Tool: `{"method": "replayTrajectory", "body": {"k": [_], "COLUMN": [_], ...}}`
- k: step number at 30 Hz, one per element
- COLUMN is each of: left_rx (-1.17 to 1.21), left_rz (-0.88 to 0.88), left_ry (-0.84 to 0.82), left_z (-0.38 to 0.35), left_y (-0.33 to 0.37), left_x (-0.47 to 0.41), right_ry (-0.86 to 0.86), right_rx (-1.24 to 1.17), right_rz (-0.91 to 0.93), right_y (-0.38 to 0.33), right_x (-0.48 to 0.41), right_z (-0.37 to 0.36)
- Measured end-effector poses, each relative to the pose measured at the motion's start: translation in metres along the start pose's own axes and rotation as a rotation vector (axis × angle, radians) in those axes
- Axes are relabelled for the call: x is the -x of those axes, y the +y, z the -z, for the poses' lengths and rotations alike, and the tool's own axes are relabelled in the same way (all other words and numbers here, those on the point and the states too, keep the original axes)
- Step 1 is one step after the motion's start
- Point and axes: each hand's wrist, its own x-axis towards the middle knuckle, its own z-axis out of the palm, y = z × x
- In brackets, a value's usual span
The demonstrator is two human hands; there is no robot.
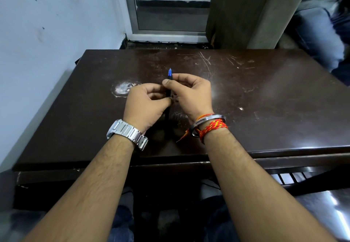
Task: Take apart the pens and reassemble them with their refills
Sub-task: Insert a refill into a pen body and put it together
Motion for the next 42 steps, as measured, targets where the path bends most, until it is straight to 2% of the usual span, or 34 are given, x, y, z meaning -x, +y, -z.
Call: {"method": "replayTrajectory", "body": {"k": [4,7,14,17,42], "left_rx": [-0.031,0.059,-0.026,0.048,-0.013], "left_rz": [-0.025,0.041,-0.003,0.050,0.018], "left_ry": [0.021,-0.002,0.035,0.002,0.039], "left_z": [0.0024,-0.0003,0.0026,0.0007,-0.0010], "left_y": [-0.0005,0.0008,-0.0011,0.0011,0.0016], "left_x": [-0.0005,-0.0012,-0.0010,-0.0014,0.0008], "right_ry": [0.004,-0.006,-0.011,-0.013,-0.005], "right_rx": [-0.008,-0.014,0.001,0.010,0.031], "right_rz": [0.017,0.009,0.027,0.032,0.033], "right_y": [-0.0008,-0.0002,0.0013,0.0013,0.0035], "right_x": [0.0003,0.0007,-0.0003,0.0000,-0.0032], "right_z": [-0.0005,0.0000,-0.0009,-0.0005,0.0003]}}
